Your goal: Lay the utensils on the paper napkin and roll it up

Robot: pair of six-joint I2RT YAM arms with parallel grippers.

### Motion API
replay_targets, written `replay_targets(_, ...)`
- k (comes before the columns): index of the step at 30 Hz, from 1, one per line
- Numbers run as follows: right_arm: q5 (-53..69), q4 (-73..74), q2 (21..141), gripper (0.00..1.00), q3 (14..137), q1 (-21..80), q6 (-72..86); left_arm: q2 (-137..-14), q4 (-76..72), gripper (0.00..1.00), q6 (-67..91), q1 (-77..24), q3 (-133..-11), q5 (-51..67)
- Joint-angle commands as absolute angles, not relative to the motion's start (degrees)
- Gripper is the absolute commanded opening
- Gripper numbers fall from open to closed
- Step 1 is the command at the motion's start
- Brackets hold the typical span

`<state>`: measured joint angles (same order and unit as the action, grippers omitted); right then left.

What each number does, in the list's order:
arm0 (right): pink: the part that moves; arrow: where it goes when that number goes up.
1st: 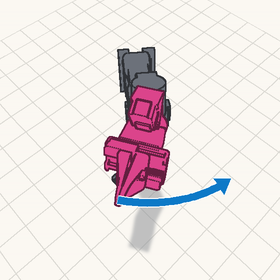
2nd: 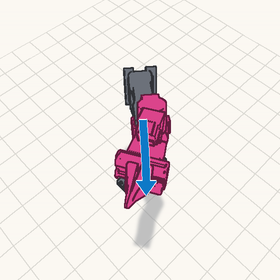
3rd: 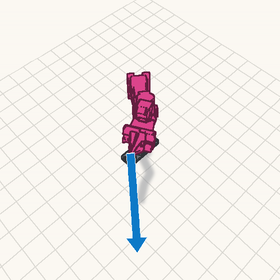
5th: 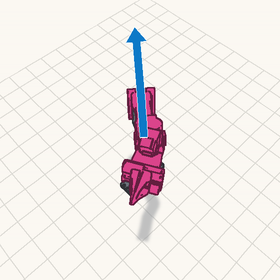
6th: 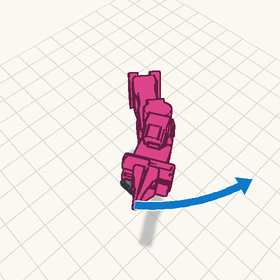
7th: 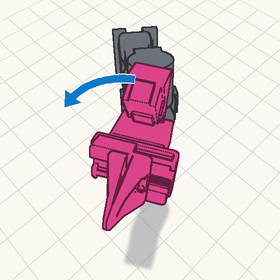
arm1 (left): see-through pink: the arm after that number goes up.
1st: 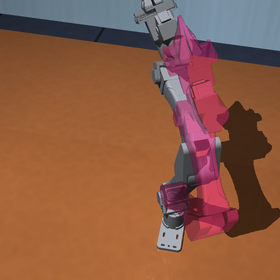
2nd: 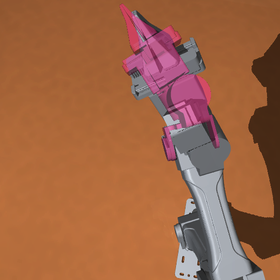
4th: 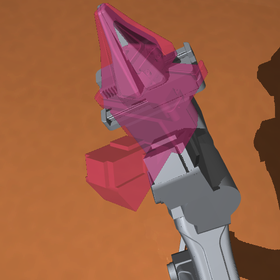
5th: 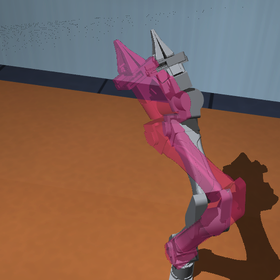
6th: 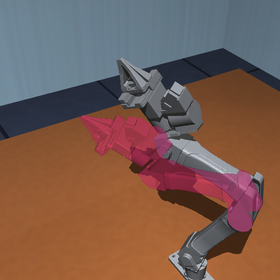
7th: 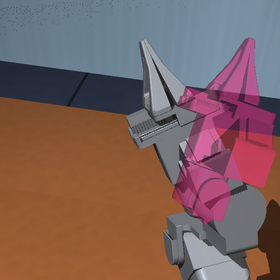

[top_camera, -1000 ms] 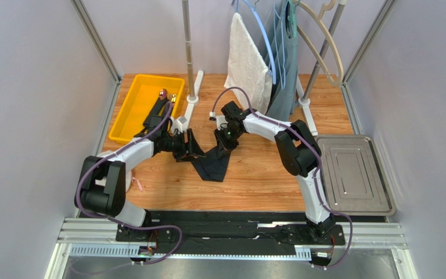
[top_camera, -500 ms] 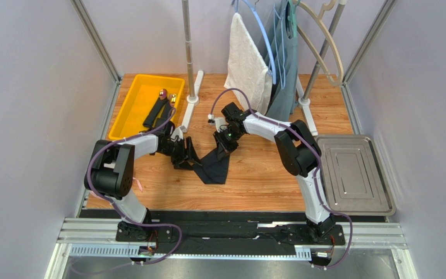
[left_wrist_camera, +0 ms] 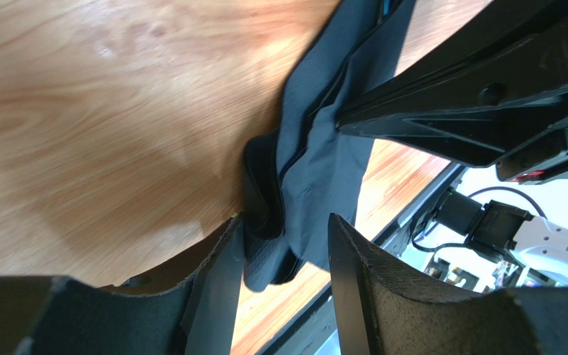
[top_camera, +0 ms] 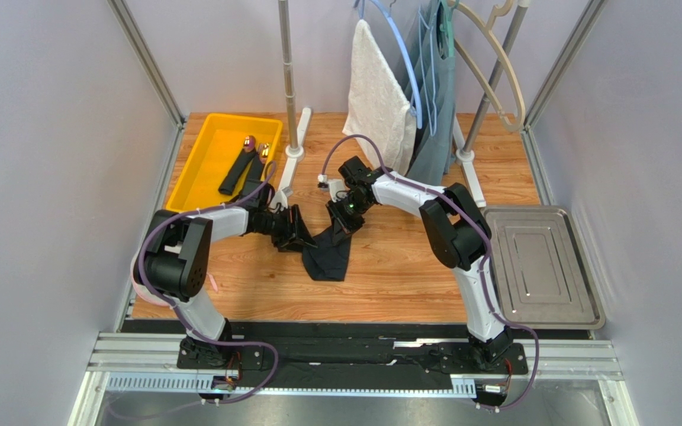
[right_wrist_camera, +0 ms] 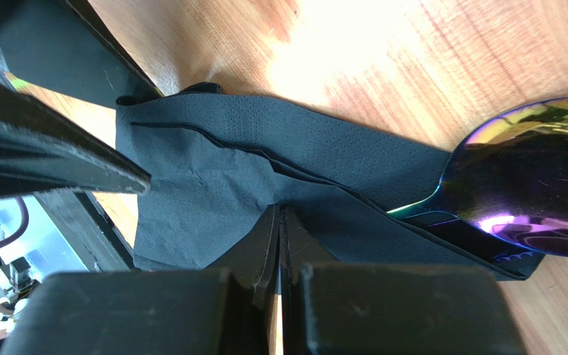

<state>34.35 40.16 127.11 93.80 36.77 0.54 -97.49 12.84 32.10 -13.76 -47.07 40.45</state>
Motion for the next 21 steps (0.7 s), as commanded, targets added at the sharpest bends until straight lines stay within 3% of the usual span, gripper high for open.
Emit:
replay_targets(1,29.35,43.77,130.69,0.01,92.55,37.35,-1.58,-97.03,9.32,0.56,33.39,-14.59,-46.50,41.31)
replay_targets(5,29.27,43.59,130.69,0.01,92.55,37.35,-1.41,-98.44,7.21,0.57,35.85,-14.50,-45.62,43.93)
replay_targets(15,29.18,43.51,130.69,0.01,92.46,37.35,-1.49,-94.39,4.57,0.40,38.14,-14.59,-45.71,48.42)
replay_targets(18,29.27,43.42,130.69,0.01,92.37,37.35,-1.49,-95.62,5.97,0.53,37.36,-14.59,-45.96,47.38)
replay_targets(21,29.27,43.33,130.78,0.01,92.37,37.35,-1.32,-97.20,7.82,0.54,36.48,-14.59,-46.23,45.97)
